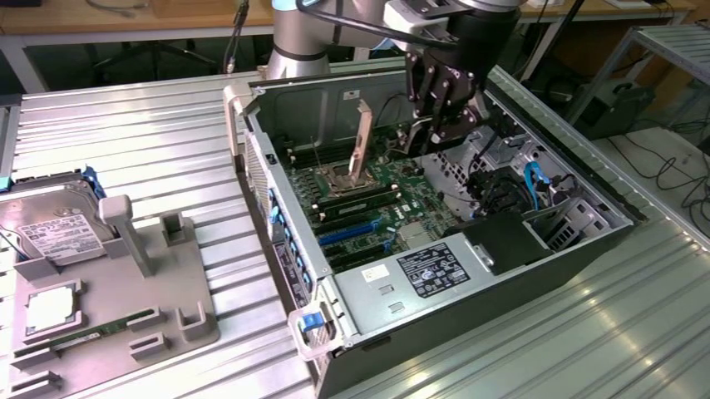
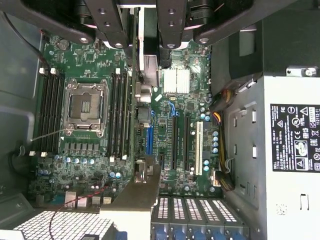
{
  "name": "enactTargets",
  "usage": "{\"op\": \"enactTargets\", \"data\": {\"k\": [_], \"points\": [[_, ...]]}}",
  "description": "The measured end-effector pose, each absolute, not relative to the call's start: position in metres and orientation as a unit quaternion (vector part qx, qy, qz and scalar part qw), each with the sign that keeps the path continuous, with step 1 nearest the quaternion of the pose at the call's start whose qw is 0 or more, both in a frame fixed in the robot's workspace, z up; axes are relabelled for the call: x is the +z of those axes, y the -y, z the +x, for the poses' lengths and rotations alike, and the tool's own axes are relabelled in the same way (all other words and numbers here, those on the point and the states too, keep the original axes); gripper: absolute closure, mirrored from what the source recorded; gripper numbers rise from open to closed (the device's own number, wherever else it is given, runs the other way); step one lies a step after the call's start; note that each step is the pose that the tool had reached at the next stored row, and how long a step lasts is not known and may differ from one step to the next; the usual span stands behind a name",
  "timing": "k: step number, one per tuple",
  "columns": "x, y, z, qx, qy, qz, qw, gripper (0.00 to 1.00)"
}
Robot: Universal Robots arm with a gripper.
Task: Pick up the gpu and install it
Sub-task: 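Insert the gpu into the slot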
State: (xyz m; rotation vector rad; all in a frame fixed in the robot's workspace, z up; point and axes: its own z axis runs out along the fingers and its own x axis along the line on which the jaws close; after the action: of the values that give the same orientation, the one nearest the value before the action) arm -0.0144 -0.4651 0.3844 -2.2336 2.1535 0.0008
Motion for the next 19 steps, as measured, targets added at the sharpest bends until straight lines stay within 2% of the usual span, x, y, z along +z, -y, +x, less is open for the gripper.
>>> {"op": "enactTargets", "data": {"k": [19], "points": [[0.3754, 0.4660, -0.0144, 0.000, -0.694, -0.720, 0.019, 0.72]]}}
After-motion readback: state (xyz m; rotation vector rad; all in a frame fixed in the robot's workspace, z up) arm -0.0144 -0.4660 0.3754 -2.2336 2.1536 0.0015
